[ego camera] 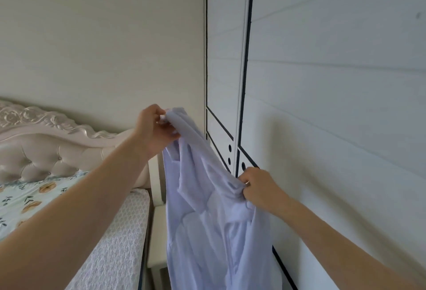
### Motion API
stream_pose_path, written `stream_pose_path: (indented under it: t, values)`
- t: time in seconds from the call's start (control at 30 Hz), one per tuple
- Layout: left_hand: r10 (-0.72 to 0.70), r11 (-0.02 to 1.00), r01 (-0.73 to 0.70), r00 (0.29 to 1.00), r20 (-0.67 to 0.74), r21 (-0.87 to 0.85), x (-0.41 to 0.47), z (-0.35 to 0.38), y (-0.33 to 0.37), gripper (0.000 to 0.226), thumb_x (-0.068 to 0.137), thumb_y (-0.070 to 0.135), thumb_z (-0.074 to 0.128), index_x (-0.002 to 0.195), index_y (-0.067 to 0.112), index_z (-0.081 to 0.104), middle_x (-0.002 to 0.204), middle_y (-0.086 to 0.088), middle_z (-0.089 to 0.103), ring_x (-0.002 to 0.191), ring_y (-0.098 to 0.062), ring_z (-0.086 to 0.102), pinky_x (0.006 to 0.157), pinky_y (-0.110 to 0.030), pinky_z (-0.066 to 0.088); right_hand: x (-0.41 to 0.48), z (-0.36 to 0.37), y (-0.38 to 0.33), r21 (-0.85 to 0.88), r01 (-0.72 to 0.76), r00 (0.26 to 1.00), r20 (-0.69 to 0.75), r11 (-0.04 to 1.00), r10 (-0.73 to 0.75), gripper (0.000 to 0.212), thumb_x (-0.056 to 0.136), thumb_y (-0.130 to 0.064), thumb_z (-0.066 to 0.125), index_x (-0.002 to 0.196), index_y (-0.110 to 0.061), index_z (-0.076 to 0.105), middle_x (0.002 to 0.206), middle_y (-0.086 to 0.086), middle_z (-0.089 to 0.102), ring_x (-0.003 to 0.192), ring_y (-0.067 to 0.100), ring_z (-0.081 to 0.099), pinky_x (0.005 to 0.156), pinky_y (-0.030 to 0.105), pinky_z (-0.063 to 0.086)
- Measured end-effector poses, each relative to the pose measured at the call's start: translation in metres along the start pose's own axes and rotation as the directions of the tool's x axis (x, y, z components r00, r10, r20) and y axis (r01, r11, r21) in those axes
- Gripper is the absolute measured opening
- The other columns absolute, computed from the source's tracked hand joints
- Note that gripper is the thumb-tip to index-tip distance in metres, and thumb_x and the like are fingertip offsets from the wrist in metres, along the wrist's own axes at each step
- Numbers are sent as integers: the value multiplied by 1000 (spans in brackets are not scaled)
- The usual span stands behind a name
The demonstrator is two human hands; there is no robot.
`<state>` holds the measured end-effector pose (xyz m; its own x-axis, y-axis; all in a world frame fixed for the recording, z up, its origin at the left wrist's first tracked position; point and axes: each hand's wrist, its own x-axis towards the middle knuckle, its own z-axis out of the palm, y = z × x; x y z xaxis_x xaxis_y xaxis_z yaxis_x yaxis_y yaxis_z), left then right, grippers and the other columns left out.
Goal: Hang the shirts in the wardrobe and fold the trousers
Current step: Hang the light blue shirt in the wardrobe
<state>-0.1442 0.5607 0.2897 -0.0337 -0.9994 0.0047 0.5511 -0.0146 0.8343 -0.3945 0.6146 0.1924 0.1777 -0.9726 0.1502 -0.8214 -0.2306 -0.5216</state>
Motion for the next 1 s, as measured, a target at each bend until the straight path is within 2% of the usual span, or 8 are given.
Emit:
stream_pose_path:
  t: [0.17,0.3,0.37,0.47,0.6,0.7,0.87,1.0]
  values:
    - [46,985,-60,995,85,164,22,25,2,20,89,3,61,74,14,52,72,-4,56,70,-16,60,59,-23,53,-13,8,-3,-26,58,952,302,998,-47,39,72,3,50,52,-18,23,45,-7,22,45,9,18,46,19,17]
    - [114,941,-168,974,195,293,18,50,3,36,83,-18,55,93,16,60,98,-9,58,79,-19,63,62,-25,56,-7,-11,-12,203,-101,939,342,974,26,11,84,-9,58,80,-16,66,75,0,66,63,4,61,60,20,47]
    - [107,912,-210,951,290,352,17,58,4,48,81,-20,54,107,20,63,123,-16,52,94,-24,62,69,-27,58,2,-24,-20,416,-155,980,180,896,86,28,89,-11,58,115,-19,63,104,3,69,83,12,70,68,24,55]
    - [68,875,-246,915,397,416,11,66,2,59,83,-20,49,116,26,63,136,-19,44,101,-28,59,83,-35,59,17,-37,-33,464,-73,983,-116,883,142,45,92,-14,58,133,-25,45,116,2,59,92,24,68,70,29,59]
    - [26,833,-276,885,465,480,6,66,6,64,84,-20,39,124,25,62,115,-13,52,95,-27,59,91,-42,55,35,-42,-44,330,-95,976,-153,939,152,22,92,-16,57,113,-12,59,104,5,65,80,22,71,55,26,53]
    - [59,698,-347,899,433,627,15,51,11,62,81,-16,37,116,26,65,107,-13,54,81,-24,54,72,-38,52,40,-50,-37,358,-140,925,-284,923,251,15,91,-10,54,90,3,62,87,15,70,67,23,72,49,26,52]
    - [163,440,-315,949,270,841,34,21,26,37,85,-6,44,101,17,69,82,-9,57,65,-20,51,53,-25,45,45,-60,-23,545,-145,824,-396,826,406,15,97,-10,52,89,3,55,74,14,61,64,34,71,60,41,61]
    - [125,669,-163,986,106,725,35,18,35,33,81,-14,41,82,1,70,69,-10,60,59,-21,54,45,-20,48,50,-49,-23,543,-166,830,-374,823,414,12,97,-8,49,91,1,53,72,14,62,64,36,71,67,49,61]
